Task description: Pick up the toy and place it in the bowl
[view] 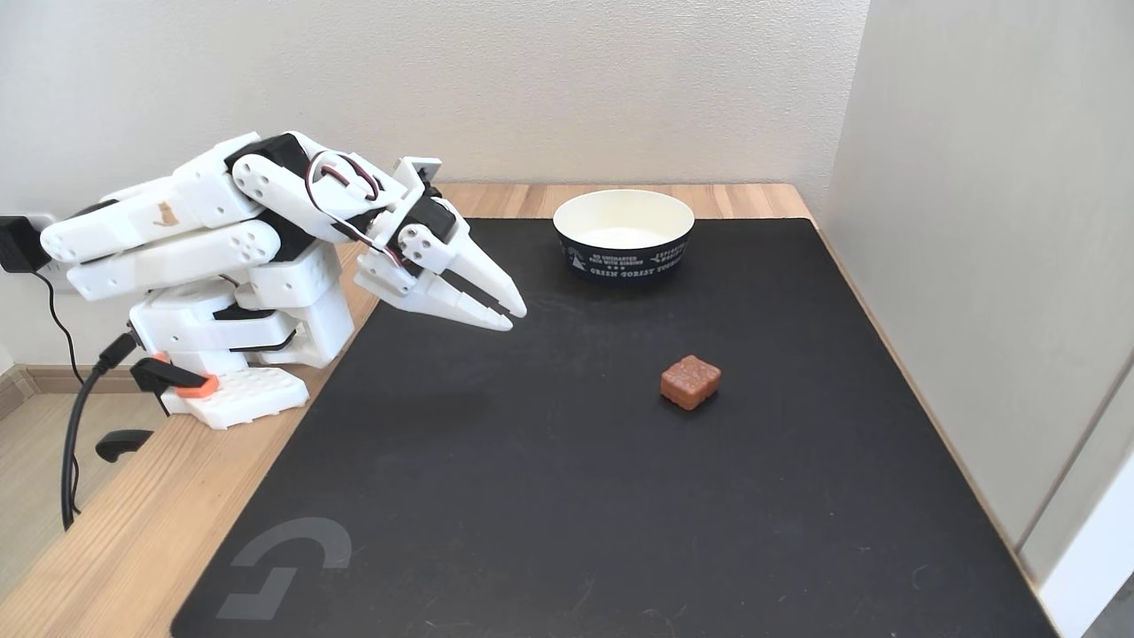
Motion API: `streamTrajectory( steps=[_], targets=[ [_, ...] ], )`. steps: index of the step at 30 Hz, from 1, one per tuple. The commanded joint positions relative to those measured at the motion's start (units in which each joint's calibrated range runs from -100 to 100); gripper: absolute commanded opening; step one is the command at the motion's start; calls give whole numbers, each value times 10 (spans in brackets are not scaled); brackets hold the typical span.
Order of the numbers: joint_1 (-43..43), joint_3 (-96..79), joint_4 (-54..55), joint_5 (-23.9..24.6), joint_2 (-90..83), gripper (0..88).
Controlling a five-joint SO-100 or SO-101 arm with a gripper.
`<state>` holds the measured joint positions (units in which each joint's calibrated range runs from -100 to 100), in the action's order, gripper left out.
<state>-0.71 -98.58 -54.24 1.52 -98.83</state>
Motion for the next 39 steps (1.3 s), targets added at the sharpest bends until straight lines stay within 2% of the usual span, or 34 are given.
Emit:
streamTrajectory(
  steps=[1,39],
  targets=[
    [0,-6,-2,-1,-6,38],
    [1,-6,-2,0,-6,55]
  ],
)
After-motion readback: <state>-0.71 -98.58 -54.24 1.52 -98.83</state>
